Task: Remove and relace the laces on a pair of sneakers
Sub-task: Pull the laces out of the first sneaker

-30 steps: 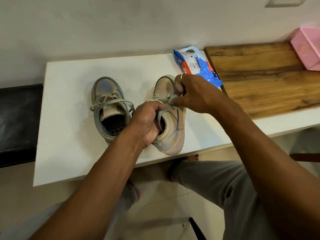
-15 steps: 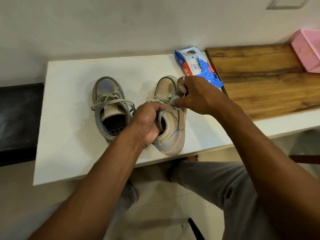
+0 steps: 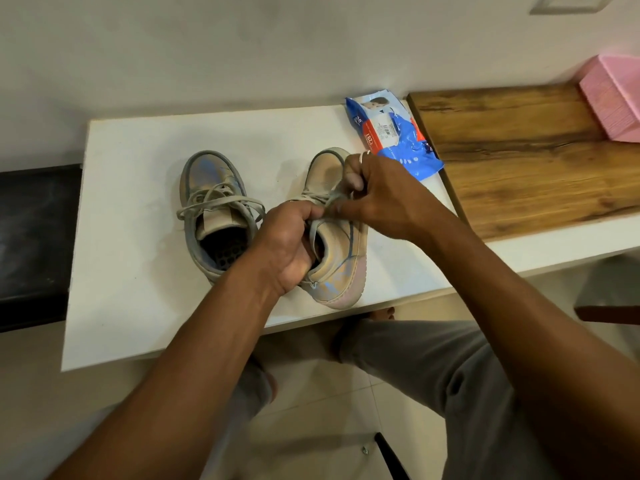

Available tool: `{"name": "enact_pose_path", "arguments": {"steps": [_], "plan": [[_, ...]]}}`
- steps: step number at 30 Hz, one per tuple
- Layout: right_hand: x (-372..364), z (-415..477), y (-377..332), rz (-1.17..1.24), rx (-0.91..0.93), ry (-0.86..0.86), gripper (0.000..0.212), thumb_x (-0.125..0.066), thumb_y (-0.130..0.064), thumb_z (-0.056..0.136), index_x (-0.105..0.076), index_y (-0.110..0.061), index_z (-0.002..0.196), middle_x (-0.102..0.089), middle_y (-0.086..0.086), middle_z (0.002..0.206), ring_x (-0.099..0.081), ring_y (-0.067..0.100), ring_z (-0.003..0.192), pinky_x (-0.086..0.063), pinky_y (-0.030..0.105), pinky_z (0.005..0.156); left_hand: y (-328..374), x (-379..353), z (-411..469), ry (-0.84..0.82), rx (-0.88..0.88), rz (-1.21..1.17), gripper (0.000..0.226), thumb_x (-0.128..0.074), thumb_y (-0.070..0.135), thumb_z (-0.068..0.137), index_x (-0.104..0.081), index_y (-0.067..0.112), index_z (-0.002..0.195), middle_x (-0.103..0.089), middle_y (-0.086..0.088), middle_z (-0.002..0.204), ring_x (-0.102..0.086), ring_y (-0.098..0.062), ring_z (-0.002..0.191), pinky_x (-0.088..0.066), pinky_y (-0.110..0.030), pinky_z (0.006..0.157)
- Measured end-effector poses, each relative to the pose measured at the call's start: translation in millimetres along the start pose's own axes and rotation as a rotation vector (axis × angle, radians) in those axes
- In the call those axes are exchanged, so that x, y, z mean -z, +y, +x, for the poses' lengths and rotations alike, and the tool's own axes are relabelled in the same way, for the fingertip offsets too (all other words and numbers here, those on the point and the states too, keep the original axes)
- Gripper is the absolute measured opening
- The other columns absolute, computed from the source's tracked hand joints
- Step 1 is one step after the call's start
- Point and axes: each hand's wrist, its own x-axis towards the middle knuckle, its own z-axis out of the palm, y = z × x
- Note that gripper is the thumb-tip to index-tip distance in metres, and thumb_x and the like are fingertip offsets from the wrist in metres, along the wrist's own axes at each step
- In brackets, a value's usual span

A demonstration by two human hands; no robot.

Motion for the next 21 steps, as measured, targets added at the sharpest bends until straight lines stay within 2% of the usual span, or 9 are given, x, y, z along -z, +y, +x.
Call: {"name": "enact_pose_path", "arguments": {"steps": [3, 6, 9, 11, 14, 16, 19, 21], "plan": [[2.4, -2.8, -1.5, -0.001, 0.021, -0.033, 0.042, -0.078, -0.026, 0.077, -0.038, -0.021, 0.068, -0.061, 0.004, 0.076, -0.057, 0.021, 0.07, -0.049, 0.04, 0.062, 1.0, -0.3, 0.3, 0.002, -0.002, -0.004, 0.044, -0.042, 0.001, 0.086, -0.057, -0.006, 0.127, -0.064, -0.022, 0.108, -0.065, -0.031, 0.092, -0.057, -0.039, 0.08], [-1.5, 0.0, 1.7, -0.12, -0.005, 0.131, 0.033, -0.074, -0.02, 0.081, -0.042, -0.019, 0.072, -0.055, 0.001, 0.073, -0.054, 0.024, 0.071, -0.048, 0.043, 0.063, -0.6, -1.0, 1.9, 0.017, -0.006, 0.008, 0.041, -0.046, 0.001, 0.084, -0.06, -0.005, 0.123, -0.066, -0.023, 0.11, -0.067, -0.032, 0.093, -0.057, -0.041, 0.08], [2.0, -4.8, 1.3, -0.023, -0.014, -0.001, 0.038, -0.077, -0.018, 0.078, -0.04, -0.02, 0.07, -0.055, 0.003, 0.071, -0.052, 0.025, 0.067, -0.05, 0.044, 0.063, 0.6, 0.8, 1.1, 0.023, 0.008, -0.007, 0.032, -0.045, 0.002, 0.085, -0.065, -0.002, 0.11, -0.069, -0.018, 0.095, -0.069, -0.028, 0.078, -0.058, -0.036, 0.07], [10.1, -12.0, 5.4, 0.107, -0.021, -0.074, 0.038, -0.08, -0.015, 0.077, -0.043, -0.021, 0.072, -0.062, 0.009, 0.076, -0.056, 0.026, 0.067, -0.052, 0.043, 0.063, 1.7, 2.8, 2.2, 0.031, 0.015, -0.02, 0.035, -0.045, 0.004, 0.086, -0.064, -0.002, 0.114, -0.068, -0.017, 0.097, -0.067, -0.029, 0.081, -0.058, -0.037, 0.073], [14.0, -19.4, 19.7, 0.211, -0.056, 0.164, 0.024, -0.08, -0.015, 0.081, -0.06, -0.019, 0.093, -0.07, 0.01, 0.088, -0.065, 0.022, 0.077, -0.056, 0.032, 0.071, 0.1, 2.6, 6.1, 0.046, 0.011, -0.02, 0.033, -0.048, 0.009, 0.086, -0.064, 0.002, 0.113, -0.069, -0.015, 0.094, -0.066, -0.03, 0.083, -0.056, -0.038, 0.077], [8.9, -20.9, 25.9, 0.218, -0.077, 0.226, 0.028, -0.078, -0.015, 0.084, -0.066, -0.017, 0.11, -0.071, 0.007, 0.088, -0.066, 0.013, 0.08, -0.056, 0.022, 0.073, -2.5, 1.8, 6.9, 0.032, 0.012, -0.024, 0.027, -0.049, 0.013, 0.086, -0.066, 0.005, 0.106, -0.07, -0.012, 0.085, -0.066, -0.028, 0.078, -0.055, -0.037, 0.076], [-2.9, -22.4, 22.8, 0.13, -0.085, 0.242, 0.022, -0.076, -0.018, 0.087, -0.074, -0.015, 0.108, -0.073, -0.002, 0.087, -0.066, 0.002, 0.075, -0.052, 0.016, 0.068, -6.0, 1.0, 7.7, 0.005, -0.006, -0.008, 0.029, -0.057, 0.016, 0.087, -0.066, 0.004, 0.112, -0.072, -0.014, 0.096, -0.069, -0.03, 0.089, -0.055, -0.042, 0.083], [-6.7, -25.9, 19.7, 0.123, -0.093, 0.238, 0.018, -0.075, -0.016, 0.087, -0.075, -0.014, 0.105, -0.074, -0.001, 0.088, -0.069, 0.007, 0.077, -0.057, 0.022, 0.07, -9.1, 1.4, 10.3, -0.011, -0.023, 0.015, 0.036, -0.065, 0.012, 0.085, -0.064, 0.002, 0.12, -0.07, -0.018, 0.11, -0.068, -0.034, 0.101, -0.055, -0.047, 0.088]]}}
